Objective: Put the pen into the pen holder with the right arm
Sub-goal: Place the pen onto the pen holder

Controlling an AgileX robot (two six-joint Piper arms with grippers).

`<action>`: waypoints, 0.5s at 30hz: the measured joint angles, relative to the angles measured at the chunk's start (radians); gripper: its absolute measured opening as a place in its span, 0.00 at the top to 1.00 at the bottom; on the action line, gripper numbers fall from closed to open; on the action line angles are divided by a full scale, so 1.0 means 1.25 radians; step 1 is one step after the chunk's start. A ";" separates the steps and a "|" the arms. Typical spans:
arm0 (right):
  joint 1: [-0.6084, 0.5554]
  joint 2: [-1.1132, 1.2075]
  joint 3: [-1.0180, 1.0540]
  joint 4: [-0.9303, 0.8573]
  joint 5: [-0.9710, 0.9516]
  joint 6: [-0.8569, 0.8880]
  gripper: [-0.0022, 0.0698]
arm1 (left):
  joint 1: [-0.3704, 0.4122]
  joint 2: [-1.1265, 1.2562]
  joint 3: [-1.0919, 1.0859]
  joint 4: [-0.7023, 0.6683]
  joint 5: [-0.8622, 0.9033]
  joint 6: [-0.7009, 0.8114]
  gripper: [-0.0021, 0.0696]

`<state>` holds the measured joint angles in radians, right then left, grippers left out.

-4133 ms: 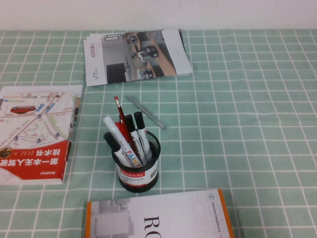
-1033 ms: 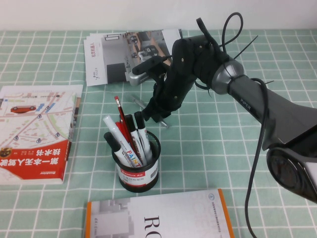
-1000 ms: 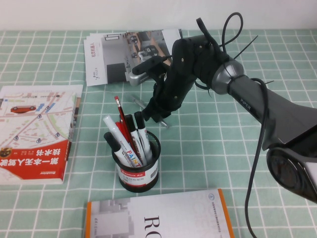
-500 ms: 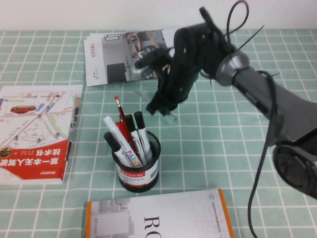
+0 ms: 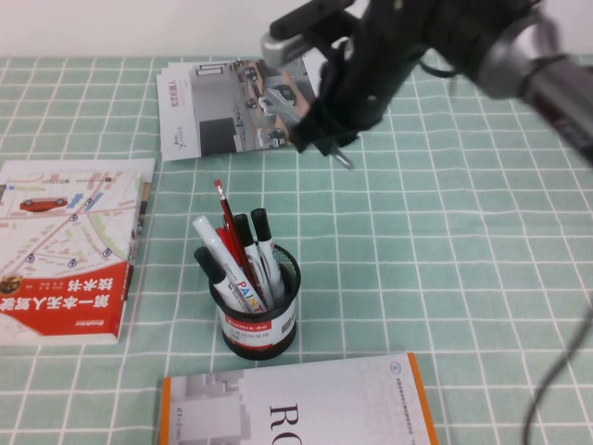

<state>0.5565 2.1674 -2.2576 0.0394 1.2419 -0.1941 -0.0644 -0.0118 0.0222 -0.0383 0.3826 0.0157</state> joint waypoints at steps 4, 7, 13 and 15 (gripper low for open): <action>0.006 -0.123 0.186 -0.003 -0.023 0.009 0.91 | 0.000 0.000 0.000 0.000 0.000 0.000 0.98; 0.015 -0.250 0.365 -0.001 -0.149 0.031 0.91 | 0.000 0.000 0.000 0.000 0.000 0.000 0.98; 0.025 -0.500 0.749 0.055 -0.565 0.048 0.91 | 0.000 0.000 0.000 0.000 0.000 0.000 0.98; 0.030 -0.570 0.881 0.075 -0.732 0.050 0.91 | 0.000 0.000 0.000 0.000 0.000 0.000 0.98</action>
<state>0.5944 1.4543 -1.1563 0.1335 0.3263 -0.1321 -0.0644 -0.0118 0.0222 -0.0383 0.3826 0.0157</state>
